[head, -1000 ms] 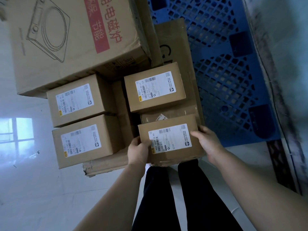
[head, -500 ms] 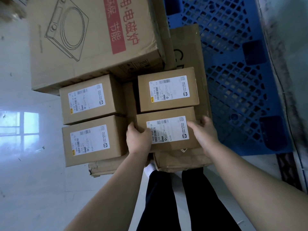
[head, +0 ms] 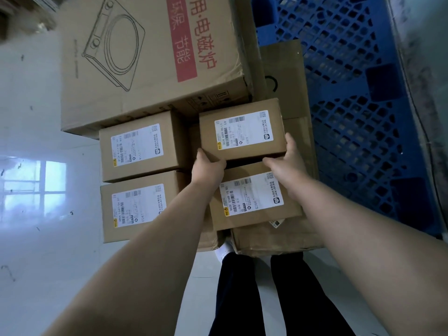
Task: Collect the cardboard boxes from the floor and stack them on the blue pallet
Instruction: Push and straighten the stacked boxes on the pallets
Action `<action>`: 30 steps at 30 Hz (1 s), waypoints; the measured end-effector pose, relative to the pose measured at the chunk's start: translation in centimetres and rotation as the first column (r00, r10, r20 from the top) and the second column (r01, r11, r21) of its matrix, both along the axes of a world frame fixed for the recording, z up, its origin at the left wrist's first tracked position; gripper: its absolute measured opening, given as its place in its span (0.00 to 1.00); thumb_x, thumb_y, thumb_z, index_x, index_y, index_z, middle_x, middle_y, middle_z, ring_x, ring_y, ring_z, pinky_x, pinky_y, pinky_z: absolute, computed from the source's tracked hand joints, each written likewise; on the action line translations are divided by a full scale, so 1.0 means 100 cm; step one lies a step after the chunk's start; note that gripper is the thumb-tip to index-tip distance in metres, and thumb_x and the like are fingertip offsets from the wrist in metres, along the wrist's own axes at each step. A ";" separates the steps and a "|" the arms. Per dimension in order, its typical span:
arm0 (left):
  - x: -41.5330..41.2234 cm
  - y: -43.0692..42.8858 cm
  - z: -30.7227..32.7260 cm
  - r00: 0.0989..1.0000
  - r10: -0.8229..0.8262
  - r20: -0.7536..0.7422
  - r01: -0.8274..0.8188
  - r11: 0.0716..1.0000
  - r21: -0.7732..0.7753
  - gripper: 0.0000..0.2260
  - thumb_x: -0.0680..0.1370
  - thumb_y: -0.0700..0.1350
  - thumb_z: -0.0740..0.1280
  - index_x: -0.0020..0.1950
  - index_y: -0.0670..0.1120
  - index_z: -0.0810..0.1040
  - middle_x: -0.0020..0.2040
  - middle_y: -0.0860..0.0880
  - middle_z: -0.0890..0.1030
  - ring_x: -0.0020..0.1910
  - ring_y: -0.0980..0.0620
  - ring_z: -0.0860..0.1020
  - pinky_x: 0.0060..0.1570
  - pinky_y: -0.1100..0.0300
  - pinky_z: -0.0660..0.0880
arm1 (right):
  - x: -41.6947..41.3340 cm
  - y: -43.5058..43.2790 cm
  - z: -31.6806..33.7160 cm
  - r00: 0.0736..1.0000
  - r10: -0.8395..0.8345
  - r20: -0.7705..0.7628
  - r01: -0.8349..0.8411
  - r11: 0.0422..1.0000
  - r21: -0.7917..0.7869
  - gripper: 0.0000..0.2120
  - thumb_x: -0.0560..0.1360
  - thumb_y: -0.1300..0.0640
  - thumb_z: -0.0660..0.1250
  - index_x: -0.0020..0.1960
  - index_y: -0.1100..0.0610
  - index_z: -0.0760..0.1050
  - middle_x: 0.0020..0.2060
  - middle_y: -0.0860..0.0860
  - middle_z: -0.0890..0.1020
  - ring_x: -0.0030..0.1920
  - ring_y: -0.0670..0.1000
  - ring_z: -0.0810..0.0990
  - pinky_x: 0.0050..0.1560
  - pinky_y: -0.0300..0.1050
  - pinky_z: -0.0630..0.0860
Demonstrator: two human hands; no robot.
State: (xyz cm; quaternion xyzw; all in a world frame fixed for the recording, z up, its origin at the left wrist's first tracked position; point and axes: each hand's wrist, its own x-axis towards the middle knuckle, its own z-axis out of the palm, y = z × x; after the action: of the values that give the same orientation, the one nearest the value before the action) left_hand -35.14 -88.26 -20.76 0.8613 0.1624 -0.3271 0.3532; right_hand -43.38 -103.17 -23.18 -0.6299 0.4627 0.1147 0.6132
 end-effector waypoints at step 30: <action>-0.047 0.011 0.017 0.987 -0.161 0.022 0.159 0.986 0.054 0.37 0.76 0.36 0.61 0.80 0.46 0.45 0.79 0.49 0.54 0.77 0.48 0.56 0.73 0.51 0.63 | -0.029 0.035 0.007 0.963 0.010 -0.270 -0.094 0.949 -0.301 0.35 0.73 0.54 0.69 0.75 0.55 0.58 0.71 0.53 0.69 0.67 0.56 0.71 0.60 0.50 0.73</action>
State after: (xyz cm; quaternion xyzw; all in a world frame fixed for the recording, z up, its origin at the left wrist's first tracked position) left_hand -39.81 -87.19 -19.09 0.8847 0.0967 -0.3389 0.3052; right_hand -46.31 -99.71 -22.46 -0.7098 0.5357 0.1398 0.4356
